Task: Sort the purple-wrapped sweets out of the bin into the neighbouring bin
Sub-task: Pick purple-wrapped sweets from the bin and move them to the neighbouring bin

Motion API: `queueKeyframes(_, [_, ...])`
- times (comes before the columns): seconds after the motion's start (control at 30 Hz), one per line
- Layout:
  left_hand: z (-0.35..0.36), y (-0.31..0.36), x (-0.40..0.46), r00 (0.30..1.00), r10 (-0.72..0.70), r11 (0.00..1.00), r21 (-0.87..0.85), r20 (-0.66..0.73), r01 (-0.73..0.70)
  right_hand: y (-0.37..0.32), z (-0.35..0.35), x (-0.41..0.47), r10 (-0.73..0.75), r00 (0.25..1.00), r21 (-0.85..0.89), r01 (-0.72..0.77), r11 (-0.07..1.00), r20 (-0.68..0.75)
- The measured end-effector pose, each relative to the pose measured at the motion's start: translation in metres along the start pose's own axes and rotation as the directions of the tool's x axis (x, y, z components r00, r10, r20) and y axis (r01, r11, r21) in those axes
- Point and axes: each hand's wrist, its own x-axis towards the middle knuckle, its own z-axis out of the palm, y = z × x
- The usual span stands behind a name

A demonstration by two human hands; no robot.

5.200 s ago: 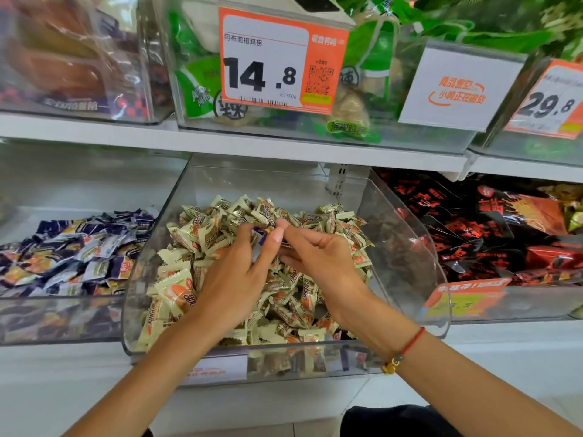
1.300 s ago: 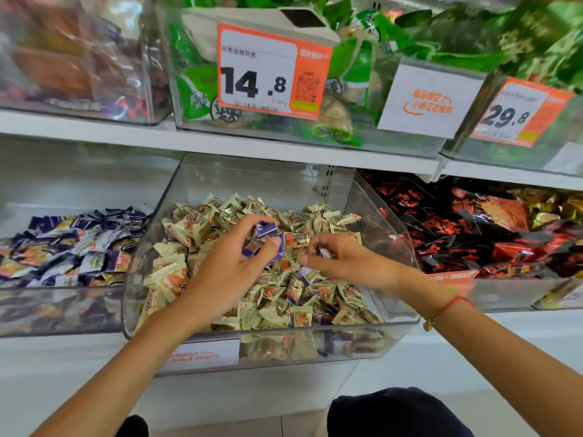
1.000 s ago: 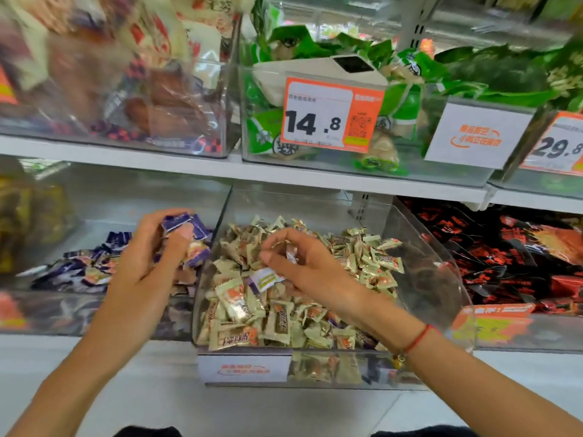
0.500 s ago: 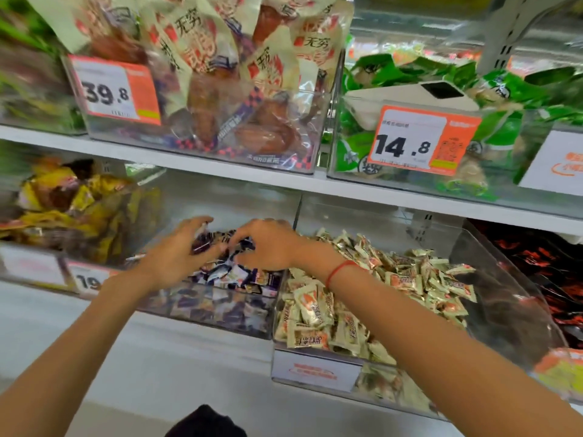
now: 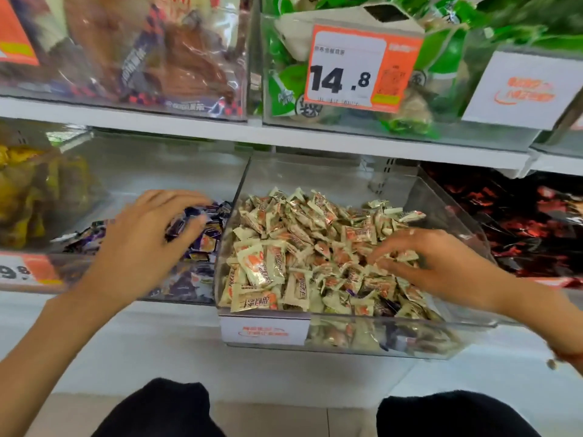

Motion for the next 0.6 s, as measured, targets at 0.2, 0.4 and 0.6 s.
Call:
queueKeyframes(0.2, [0.041, 0.121, 0.026, 0.954, 0.262, 0.937, -0.275, 0.149, -0.214, 0.035, -0.01, -0.019, 0.113, 0.993, -0.04, -0.112, 0.993, 0.036])
queueKeyframes(0.4, [0.135, 0.157, 0.05, 0.505, 0.344, 0.931, -0.217, 0.791, -0.294, 0.045, 0.014, 0.0, 0.175, 0.94, -0.303, -0.082, 0.949, 0.293])
queueKeyframes(0.6, [0.149, 0.151, 0.062, 0.498, 0.305, 0.929, -0.138, 0.812, -0.344, 0.05, 0.044, 0.019, 0.258, 0.847, -0.398, -0.06, 0.916, 0.465])
